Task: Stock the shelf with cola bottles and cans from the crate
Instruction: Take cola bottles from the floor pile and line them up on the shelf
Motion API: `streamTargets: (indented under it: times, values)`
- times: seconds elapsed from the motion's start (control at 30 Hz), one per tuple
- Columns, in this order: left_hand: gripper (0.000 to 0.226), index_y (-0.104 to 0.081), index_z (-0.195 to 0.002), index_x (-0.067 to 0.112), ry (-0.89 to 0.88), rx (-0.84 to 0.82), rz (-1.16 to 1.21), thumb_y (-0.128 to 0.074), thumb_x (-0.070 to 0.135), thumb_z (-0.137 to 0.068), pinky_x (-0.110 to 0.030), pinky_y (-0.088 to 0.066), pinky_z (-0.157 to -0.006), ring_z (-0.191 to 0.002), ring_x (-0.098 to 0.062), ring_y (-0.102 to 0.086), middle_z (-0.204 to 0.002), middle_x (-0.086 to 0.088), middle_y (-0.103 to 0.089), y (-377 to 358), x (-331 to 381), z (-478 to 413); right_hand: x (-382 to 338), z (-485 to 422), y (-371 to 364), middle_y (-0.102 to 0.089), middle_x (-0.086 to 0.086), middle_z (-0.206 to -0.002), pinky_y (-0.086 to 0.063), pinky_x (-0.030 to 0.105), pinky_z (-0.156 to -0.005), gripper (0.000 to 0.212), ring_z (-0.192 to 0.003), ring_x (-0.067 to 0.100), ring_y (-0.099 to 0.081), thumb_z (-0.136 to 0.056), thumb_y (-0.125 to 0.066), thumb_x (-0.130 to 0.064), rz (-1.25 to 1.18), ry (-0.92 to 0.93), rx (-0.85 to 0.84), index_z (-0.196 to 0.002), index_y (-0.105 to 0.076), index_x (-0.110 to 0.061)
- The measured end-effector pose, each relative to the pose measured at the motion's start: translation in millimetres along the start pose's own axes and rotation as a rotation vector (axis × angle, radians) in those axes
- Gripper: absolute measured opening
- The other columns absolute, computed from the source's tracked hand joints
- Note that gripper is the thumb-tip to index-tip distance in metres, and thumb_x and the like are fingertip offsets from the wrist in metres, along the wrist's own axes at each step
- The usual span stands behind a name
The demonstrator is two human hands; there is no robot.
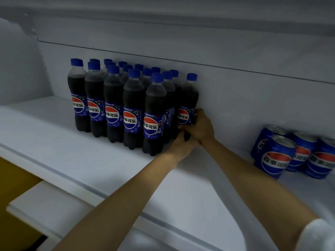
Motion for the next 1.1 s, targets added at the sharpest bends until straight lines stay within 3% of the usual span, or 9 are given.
streamTargets:
  times: [0.13, 0.4, 0.63, 0.7, 0.77, 0.83, 0.9, 1.0, 1.1]
  values:
    - [0.071, -0.023, -0.15, 0.015, 0.008, 0.011, 0.01, -0.058, 0.014, -0.089, -0.026, -0.033, -0.104, -0.135, -0.019, -0.038, -0.147, -0.003, -0.04, -0.5, -4.2, -1.9, 10.1, 8.1, -7.2, -0.066, 0.011, -0.115, -0.049, 0.03, -0.078, 0.063, -0.101, 0.026, -0.063, -0.07, -0.084, -0.034, 0.044, -0.079, 0.024, -0.118, -0.055, -0.005]
    - [0.073, -0.022, -0.15, 0.022, 0.027, -0.018, 0.052, -0.059, 0.016, -0.088, -0.026, -0.03, -0.103, -0.133, -0.018, -0.038, -0.147, -0.001, -0.04, 10.7, -0.9, -10.6, 5.5, 1.4, -8.6, -0.065, 0.015, -0.118, -0.044, 0.024, -0.077, 0.049, -0.104, 0.027, -0.062, -0.079, -0.078, -0.021, 0.062, -0.166, -0.005, -0.121, -0.059, -0.003]
    - [0.072, -0.028, -0.146, 0.016, -0.064, 0.078, -0.026, -0.062, 0.007, -0.083, -0.025, -0.037, -0.103, -0.131, -0.018, -0.043, -0.142, 0.0, -0.044, 9.1, -2.1, 15.7, -9.0, 25.5, -6.7, -0.053, 0.019, -0.134, -0.044, 0.034, -0.092, 0.057, -0.119, 0.031, -0.053, -0.092, -0.062, -0.029, 0.218, -0.19, -0.091, -0.137, -0.042, -0.001]
    - [0.07, -0.034, -0.144, 0.013, -0.144, 0.075, -0.038, -0.066, 0.007, -0.082, -0.032, -0.039, -0.107, -0.13, -0.018, -0.044, -0.141, -0.004, -0.046, 12.2, -4.7, 30.8, -13.4, 42.6, -5.0, -0.047, 0.019, -0.141, -0.04, 0.031, -0.097, 0.061, -0.125, 0.03, -0.049, -0.094, -0.058, -0.03, 0.161, -0.221, -0.074, -0.143, -0.035, -0.001]
    - [0.07, -0.033, -0.146, 0.015, -0.198, 0.035, -0.045, -0.066, 0.008, -0.084, -0.027, -0.038, -0.105, -0.128, -0.013, -0.043, -0.143, -0.001, -0.044, 14.6, -2.4, 51.0, -23.9, 66.3, 3.8, -0.045, 0.014, -0.145, -0.036, 0.024, -0.098, 0.059, -0.129, 0.025, -0.047, -0.096, -0.054, -0.031, 0.052, -0.269, -0.068, -0.146, -0.033, -0.007]
    - [0.069, -0.03, -0.148, 0.019, -0.249, -0.015, -0.069, -0.061, 0.012, -0.087, -0.019, -0.034, -0.099, -0.131, -0.011, -0.039, -0.146, 0.002, -0.04, 13.0, 2.0, 74.7, -37.2, 98.7, 19.3, -0.048, 0.01, -0.143, -0.038, 0.022, -0.096, 0.054, -0.126, 0.021, -0.049, -0.097, -0.053, -0.033, -0.121, -0.333, -0.024, -0.144, -0.038, -0.013]
    - [0.064, -0.029, -0.148, 0.02, -0.279, -0.062, -0.04, -0.057, 0.016, -0.091, -0.021, -0.031, -0.104, -0.137, -0.011, -0.034, -0.151, 0.003, -0.035, 5.9, 3.0, 106.1, -52.6, 144.5, 38.9, -0.056, 0.006, -0.135, -0.046, 0.028, -0.098, 0.046, -0.118, 0.017, -0.056, -0.096, -0.055, -0.034, -0.244, -0.284, 0.077, -0.138, -0.048, -0.016]
    - [0.054, -0.035, -0.145, 0.022, -0.321, -0.165, 0.044, -0.054, 0.021, -0.095, -0.026, -0.033, -0.109, -0.135, -0.006, -0.036, -0.148, 0.006, -0.039, -11.4, -4.3, 159.5, -71.6, 227.7, 64.7, -0.065, 0.0, -0.12, -0.052, 0.032, -0.095, 0.033, -0.109, 0.009, -0.062, -0.098, -0.053, -0.029, -0.23, -0.151, 0.244, -0.129, -0.057, -0.019]
    - [0.047, -0.039, -0.141, 0.021, -0.333, -0.338, 0.137, -0.049, 0.031, -0.097, -0.014, -0.035, -0.103, -0.129, 0.0, -0.04, -0.143, 0.009, -0.044, -29.4, -23.3, 214.4, -80.6, 319.0, 80.9, -0.066, -0.002, -0.12, -0.051, 0.03, -0.094, 0.033, -0.112, 0.009, -0.061, -0.098, -0.05, -0.034, -0.21, -0.211, 0.408, -0.127, -0.058, -0.023]
Point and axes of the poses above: each hand's wrist, its own z-axis away from the middle knuckle, its own y-axis out of the back of the hand, x = y × z, the point moved 2 cm from there along -z, towards the middle knuckle
